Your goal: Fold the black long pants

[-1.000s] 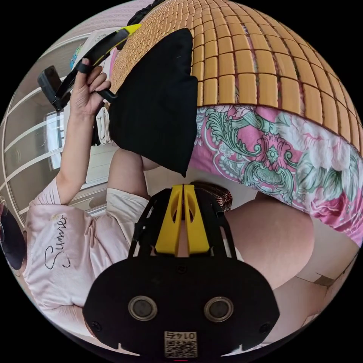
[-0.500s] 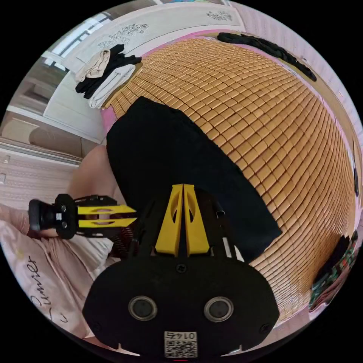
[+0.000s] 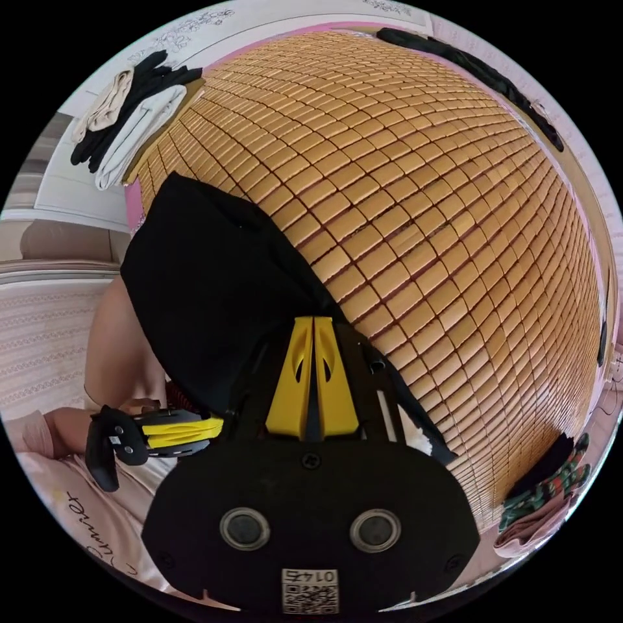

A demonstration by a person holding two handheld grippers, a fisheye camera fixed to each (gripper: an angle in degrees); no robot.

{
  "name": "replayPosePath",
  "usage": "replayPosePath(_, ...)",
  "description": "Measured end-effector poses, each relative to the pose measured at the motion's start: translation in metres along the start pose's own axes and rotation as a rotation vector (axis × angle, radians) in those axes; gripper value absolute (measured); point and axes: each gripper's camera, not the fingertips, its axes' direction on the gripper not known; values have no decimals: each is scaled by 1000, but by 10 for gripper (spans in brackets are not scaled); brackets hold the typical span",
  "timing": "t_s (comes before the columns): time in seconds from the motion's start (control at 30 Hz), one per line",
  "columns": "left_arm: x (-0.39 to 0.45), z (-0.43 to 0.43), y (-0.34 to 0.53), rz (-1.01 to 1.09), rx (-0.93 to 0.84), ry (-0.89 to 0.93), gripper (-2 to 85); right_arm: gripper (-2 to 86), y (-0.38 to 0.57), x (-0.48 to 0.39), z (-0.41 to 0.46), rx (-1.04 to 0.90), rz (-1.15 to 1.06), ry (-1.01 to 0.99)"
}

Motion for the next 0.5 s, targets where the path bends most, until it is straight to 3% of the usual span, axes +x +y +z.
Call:
replayPosePath(0.17,14,-35,8,38,157,24,7,1,129,51,-43,395,143,-257)
replayPosePath(0.23,30,-54,9,102,237,9,30,6,190,71,-40,412,249,-297)
replayPosePath(0.37,63,-71,-1,136,298,54,168,45,327,104,-1,356,649,-410)
replayPosePath(0.5,100,-64,-12,245,257,144,183,71,389,96,34,399,780,-496)
